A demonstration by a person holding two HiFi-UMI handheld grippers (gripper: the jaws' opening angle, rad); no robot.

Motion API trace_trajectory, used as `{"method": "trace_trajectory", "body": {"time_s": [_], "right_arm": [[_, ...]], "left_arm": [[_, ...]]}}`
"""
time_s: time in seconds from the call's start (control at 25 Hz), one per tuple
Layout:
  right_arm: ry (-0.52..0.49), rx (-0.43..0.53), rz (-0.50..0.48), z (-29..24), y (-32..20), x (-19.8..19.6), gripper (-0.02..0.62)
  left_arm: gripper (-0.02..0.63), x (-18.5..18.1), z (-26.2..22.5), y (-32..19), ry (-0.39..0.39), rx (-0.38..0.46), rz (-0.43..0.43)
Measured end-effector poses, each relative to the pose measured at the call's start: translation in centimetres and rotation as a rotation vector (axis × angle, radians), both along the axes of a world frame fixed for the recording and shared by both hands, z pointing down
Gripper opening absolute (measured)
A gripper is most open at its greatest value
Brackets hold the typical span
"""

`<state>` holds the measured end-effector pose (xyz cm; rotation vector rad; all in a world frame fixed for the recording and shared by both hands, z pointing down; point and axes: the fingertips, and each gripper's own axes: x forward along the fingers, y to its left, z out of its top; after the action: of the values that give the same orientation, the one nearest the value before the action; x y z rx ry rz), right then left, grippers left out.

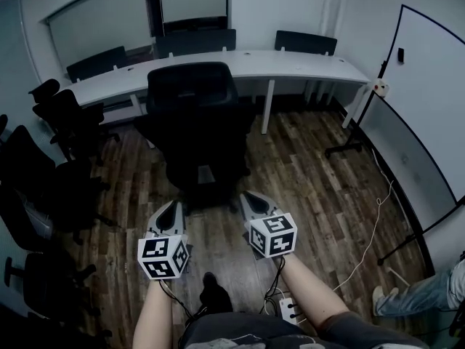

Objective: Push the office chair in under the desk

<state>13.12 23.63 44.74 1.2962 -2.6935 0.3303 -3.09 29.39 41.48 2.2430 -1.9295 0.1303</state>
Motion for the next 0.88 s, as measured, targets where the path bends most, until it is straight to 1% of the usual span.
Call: {"method": "trace_trajectory", "body": {"time_s": [0.08, 0.24, 0.4, 0.56, 0.68, 0.88], "right_arm": [[0.027, 0.006, 0.014, 0.5, -1.7, -0.5, 0.023], [0.043, -0.004, 0.066, 1.1, -5.8, -1.1, 0.023], [0.084, 0.029, 0.121, 0.4, -10.7, -1.7, 0.023], [0.091, 0.032, 0.151, -0.3, -14.7, -2.4, 0.023], [0.139, 0.046, 0.169, -0.5, -17.0, -3.1, 0.025], [0.259, 0.077, 0.168, -0.4, -19.9, -4.9, 0.031]], "left_arm": [[0.014, -0.6, 0.7, -1.7, -0.001, -0.006, 0.016], [0.015, -2.2, 1.3, -5.8, -0.016, -0.007, 0.036], [0.015, -4.5, 1.1, -10.5, -0.04, -0.004, 0.044], [0.015, -6.4, 0.8, -14.2, -0.054, -0.003, 0.057], [0.014, -8.0, 0.8, -16.5, -0.102, 0.005, 0.06], [0.015, -11.0, 0.7, -19.9, -0.207, 0.037, 0.043]]}}
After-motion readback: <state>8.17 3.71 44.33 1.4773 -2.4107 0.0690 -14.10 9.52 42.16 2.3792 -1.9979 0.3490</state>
